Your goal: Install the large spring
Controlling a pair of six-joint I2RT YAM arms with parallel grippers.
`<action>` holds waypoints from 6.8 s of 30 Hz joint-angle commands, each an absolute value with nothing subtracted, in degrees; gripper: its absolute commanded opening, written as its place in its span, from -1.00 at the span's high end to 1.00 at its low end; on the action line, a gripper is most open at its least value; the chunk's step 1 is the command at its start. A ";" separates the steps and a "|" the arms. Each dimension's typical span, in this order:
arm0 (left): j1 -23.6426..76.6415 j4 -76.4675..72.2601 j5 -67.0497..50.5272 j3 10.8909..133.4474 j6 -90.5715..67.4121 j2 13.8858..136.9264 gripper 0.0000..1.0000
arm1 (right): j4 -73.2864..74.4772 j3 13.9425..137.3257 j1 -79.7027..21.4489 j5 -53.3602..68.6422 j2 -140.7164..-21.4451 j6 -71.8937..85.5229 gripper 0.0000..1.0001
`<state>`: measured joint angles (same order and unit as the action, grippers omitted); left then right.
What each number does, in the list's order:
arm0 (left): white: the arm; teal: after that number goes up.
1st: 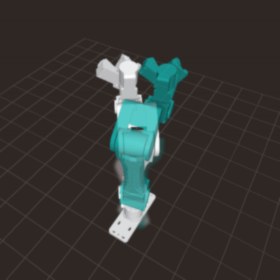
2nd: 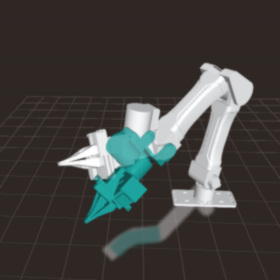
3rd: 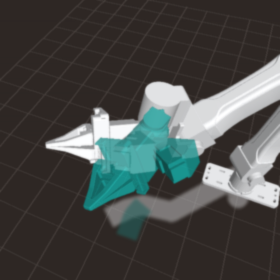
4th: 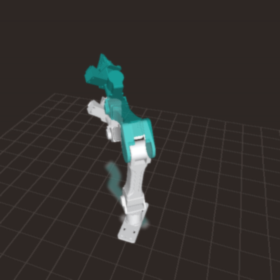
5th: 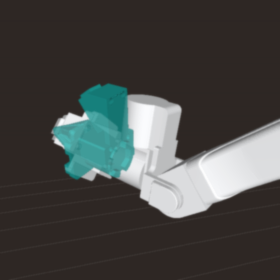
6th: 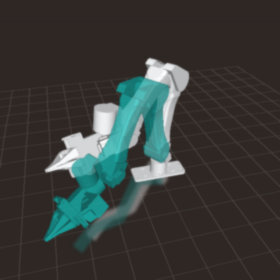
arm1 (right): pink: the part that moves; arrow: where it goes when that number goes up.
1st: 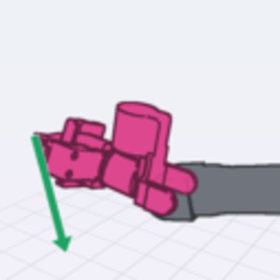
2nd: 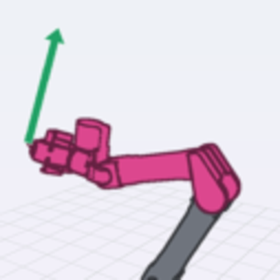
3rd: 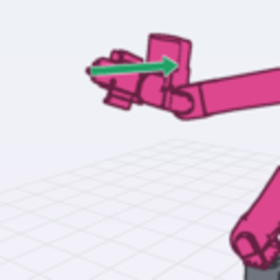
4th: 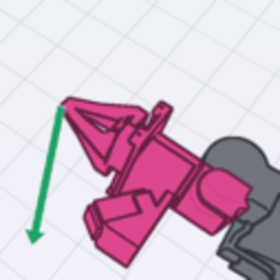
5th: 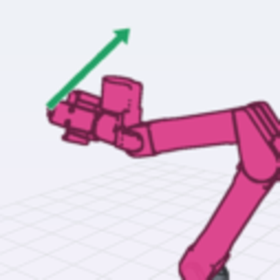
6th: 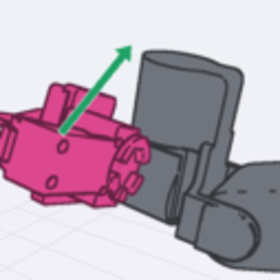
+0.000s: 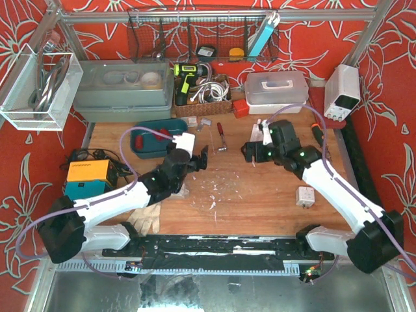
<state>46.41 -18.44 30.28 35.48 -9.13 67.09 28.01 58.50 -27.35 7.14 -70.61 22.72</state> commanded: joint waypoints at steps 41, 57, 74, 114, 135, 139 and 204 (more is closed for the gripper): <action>2.23 13.30 27.09 63.36 -10.41 102.28 0.27 | 15.17 40.88 -43.09 -2.49 -57.13 22.44 -0.98; 0.26 11.96 21.38 64.85 -10.25 109.36 0.23 | 15.29 40.91 -43.77 -3.79 -56.96 21.71 -0.98; -0.71 10.32 15.92 65.25 -9.53 111.98 0.40 | 15.38 40.77 -43.86 -4.93 -56.72 21.27 -0.98; 16.94 -31.92 -7.52 31.75 -16.73 67.02 0.84 | 11.77 37.30 -43.86 -10.03 -55.27 21.97 -0.98; 52.11 -61.26 2.17 8.94 9.08 60.21 0.91 | 11.81 46.56 -44.15 20.54 -56.82 28.69 -0.69; 54.12 -61.22 3.66 9.17 12.90 61.43 0.93 | 8.38 47.59 -45.18 25.23 -59.39 30.88 -0.50; 54.76 -49.95 26.42 14.53 11.17 64.09 -1.00 | 17.87 58.92 -43.51 -4.63 -69.85 14.52 1.00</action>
